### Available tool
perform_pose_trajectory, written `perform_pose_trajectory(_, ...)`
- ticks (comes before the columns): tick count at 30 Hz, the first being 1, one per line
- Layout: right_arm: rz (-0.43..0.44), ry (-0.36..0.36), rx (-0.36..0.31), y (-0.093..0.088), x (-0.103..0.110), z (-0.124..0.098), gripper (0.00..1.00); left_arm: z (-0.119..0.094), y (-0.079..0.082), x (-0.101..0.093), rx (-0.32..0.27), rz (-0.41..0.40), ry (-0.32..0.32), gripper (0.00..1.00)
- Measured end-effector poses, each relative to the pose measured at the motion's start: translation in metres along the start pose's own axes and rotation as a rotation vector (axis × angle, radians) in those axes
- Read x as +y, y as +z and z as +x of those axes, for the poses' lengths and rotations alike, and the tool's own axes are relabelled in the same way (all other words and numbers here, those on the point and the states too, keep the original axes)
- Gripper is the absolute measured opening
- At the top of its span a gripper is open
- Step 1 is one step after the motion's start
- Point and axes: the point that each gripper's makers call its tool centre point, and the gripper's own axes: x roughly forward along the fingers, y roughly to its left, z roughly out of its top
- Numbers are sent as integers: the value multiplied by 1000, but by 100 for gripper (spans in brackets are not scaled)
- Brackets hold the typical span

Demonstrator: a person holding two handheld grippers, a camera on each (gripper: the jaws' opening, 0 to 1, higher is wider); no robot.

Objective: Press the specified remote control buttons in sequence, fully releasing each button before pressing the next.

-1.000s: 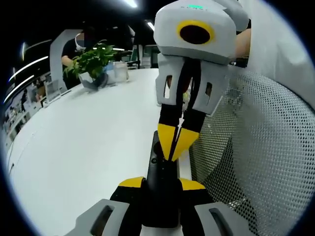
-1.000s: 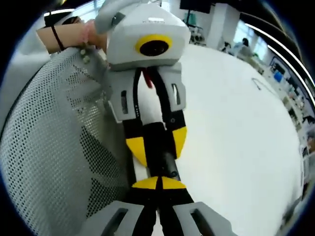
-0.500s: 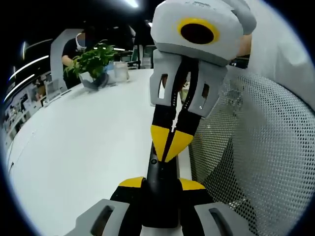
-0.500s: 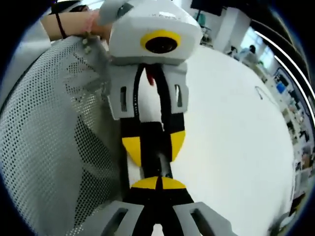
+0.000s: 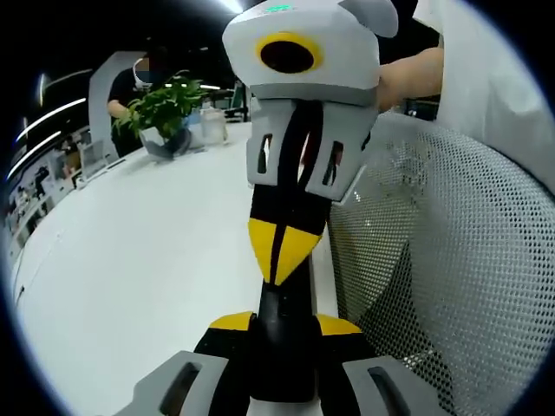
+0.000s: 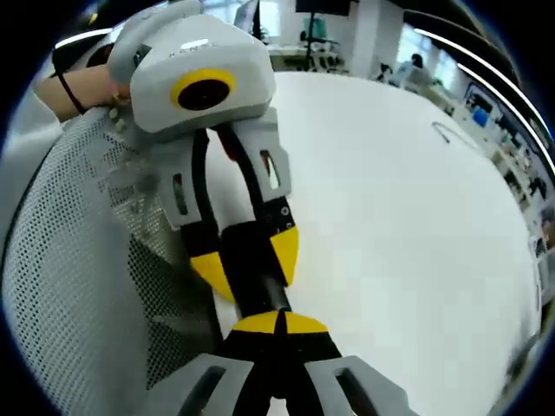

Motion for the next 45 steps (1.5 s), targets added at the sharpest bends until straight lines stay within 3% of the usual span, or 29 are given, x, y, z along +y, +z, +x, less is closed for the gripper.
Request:
perform_pose_trajectory(4, 35, 65, 62, 0, -1, 1, 0, 0, 0, 0, 2, 6, 0, 25)
perform_pose_trajectory(12, 65, 82, 130, 2, -5, 7, 0, 0, 0, 0, 3, 6, 1, 25)
perform_pose_trajectory(20, 73, 33, 5, 2, 1, 1, 0, 0, 0, 0, 3, 7, 2, 25)
perform_pose_trajectory(23, 75, 63, -37, 9, 13, 0, 0, 0, 0, 0, 3, 7, 2, 25)
perform_pose_trajectory(39, -70, -12, 27, 10, 16, 6, 0, 0, 0, 0, 5, 9, 1, 25)
perform_pose_trajectory(45, -32, -17, -8, 10, 14, 4, 0, 0, 0, 0, 6, 9, 3, 25)
